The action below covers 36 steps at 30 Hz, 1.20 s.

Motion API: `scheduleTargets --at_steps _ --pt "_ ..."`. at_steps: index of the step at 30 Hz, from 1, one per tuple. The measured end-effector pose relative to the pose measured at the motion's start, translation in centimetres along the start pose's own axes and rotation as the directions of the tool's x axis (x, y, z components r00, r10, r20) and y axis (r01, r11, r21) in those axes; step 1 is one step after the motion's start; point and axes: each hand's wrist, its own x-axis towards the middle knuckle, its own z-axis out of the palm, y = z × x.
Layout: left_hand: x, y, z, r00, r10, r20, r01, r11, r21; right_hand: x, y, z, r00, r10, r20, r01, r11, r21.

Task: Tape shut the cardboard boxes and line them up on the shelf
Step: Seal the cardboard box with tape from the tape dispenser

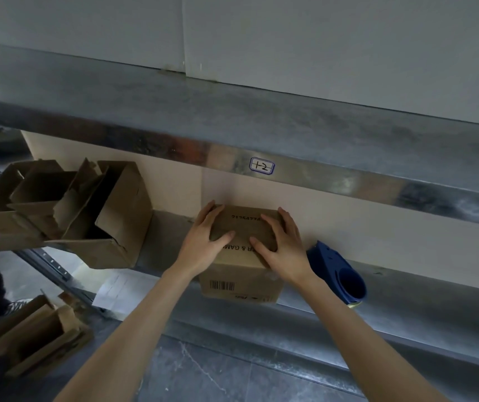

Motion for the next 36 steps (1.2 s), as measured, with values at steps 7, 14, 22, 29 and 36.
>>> scheduleTargets --at_steps 7,14,22,29,36 --pt "-2.2 0.7 -0.4 0.965 -0.010 -0.263 -0.047 0.977 -0.209 -1.3 -0.7 -0.5 0.946 -0.154 -0.284 0.141 0.988 -0.066" --pt "-5.0 -0.1 -1.7 0.999 -0.030 0.022 0.034 0.975 -0.222 -3.0 0.2 -1.6 0.982 -0.019 -0.187 0.048 0.987 0.151" --pt "-6.3 -0.8 -1.6 0.997 -0.041 0.073 0.051 0.988 -0.149 -6.1 0.1 -1.7 0.995 0.048 -0.083 -0.029 0.976 0.215" --pt "-6.5 -0.5 -2.6 0.999 -0.006 0.037 0.013 0.982 -0.189 -8.0 -2.9 -0.6 0.993 0.087 -0.075 -0.070 0.976 0.205" --pt "-6.2 2.6 -5.6 0.987 0.144 0.068 -0.131 0.976 -0.173 -10.0 -6.0 -2.4 0.935 0.120 -0.334 -0.071 0.986 0.154"
